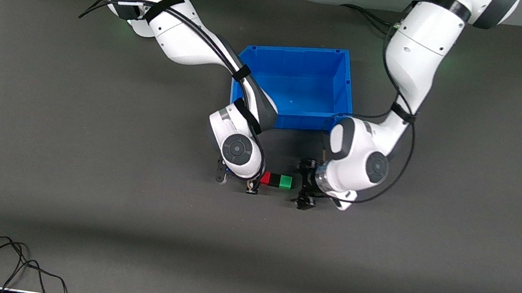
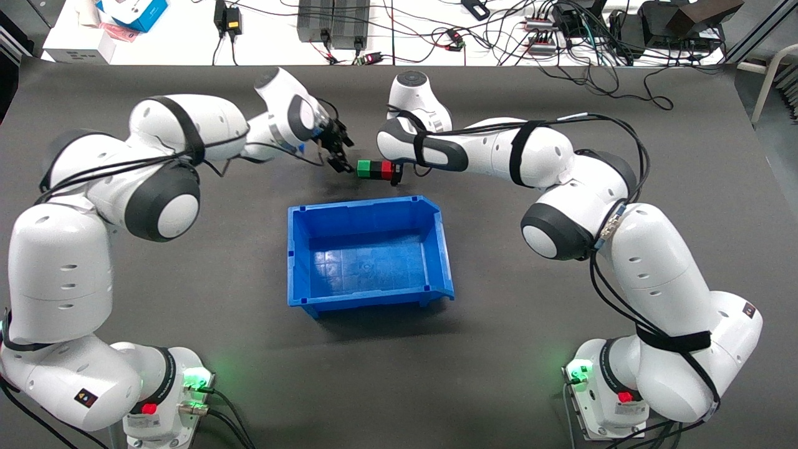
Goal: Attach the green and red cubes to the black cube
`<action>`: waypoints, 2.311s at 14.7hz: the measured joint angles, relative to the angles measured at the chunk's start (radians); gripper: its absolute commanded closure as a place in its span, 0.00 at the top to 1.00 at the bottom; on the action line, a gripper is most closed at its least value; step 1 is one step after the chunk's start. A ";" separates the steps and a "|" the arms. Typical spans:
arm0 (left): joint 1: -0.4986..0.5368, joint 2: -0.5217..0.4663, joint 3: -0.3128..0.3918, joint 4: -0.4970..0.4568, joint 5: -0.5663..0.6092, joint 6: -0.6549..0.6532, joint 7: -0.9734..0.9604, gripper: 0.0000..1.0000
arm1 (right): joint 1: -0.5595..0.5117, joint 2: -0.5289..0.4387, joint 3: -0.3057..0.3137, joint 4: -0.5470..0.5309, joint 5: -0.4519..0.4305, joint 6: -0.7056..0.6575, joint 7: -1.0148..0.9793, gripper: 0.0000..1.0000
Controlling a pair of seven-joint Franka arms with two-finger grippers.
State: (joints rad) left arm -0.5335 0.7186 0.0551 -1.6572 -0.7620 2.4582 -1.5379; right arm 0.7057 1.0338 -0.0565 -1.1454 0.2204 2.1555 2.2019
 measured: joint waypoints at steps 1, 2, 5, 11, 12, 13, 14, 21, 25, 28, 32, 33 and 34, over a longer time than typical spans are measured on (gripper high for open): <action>0.030 -0.014 0.009 0.005 0.031 -0.033 0.005 1.00 | -0.001 -0.003 -0.006 0.004 0.000 0.002 -0.001 1.00; 0.069 -0.031 0.014 0.007 0.068 -0.072 0.019 1.00 | -0.004 -0.011 -0.017 0.010 -0.001 0.004 -0.010 1.00; 0.205 -0.089 0.021 0.009 0.164 -0.217 0.158 1.00 | -0.022 -0.083 -0.064 0.022 -0.001 0.005 -0.070 1.00; 0.486 -0.253 0.023 0.019 0.404 -0.530 0.618 1.00 | -0.055 -0.298 -0.168 -0.062 -0.001 -0.058 -0.322 1.00; 0.520 -0.290 0.023 0.019 0.415 -0.572 0.696 1.00 | -0.062 -0.340 -0.171 -0.103 -0.001 -0.059 -0.365 1.00; 0.547 -0.325 0.023 0.019 0.420 -0.606 0.764 1.00 | -0.068 -0.383 -0.175 -0.145 -0.001 -0.059 -0.410 1.00; 0.565 -0.357 0.023 0.019 0.425 -0.638 0.823 1.00 | -0.077 -0.421 -0.179 -0.182 -0.001 -0.059 -0.447 1.00; 0.565 -0.476 0.010 0.117 0.604 -0.833 1.341 1.00 | -0.108 -0.534 -0.232 -0.258 -0.001 -0.058 -0.681 1.00; 0.532 -0.542 0.002 0.132 0.644 -0.868 1.483 1.00 | -0.263 -0.738 -0.164 -0.387 -0.002 -0.184 -0.971 1.00; 0.517 -0.586 -0.007 0.133 0.671 -0.870 1.494 1.00 | -0.407 -0.904 -0.098 -0.450 -0.023 -0.394 -1.282 1.00; 0.468 -0.640 -0.009 0.110 0.733 -0.864 1.502 1.00 | -0.621 -1.016 0.084 -0.481 -0.151 -0.525 -1.557 1.00; 0.460 -0.656 -0.010 0.095 0.738 -0.853 1.502 1.00 | -0.682 -1.026 0.151 -0.484 -0.165 -0.546 -1.602 1.00; 0.457 -0.678 -0.013 0.068 0.741 -0.834 1.502 1.00 | -0.727 -1.032 0.202 -0.487 -0.173 -0.556 -1.638 1.00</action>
State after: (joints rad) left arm -0.0763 0.0402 0.0421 -1.5887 -0.0211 1.6247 -0.0359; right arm -0.0218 0.0016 0.1450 -1.6325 0.0476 1.5992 0.5638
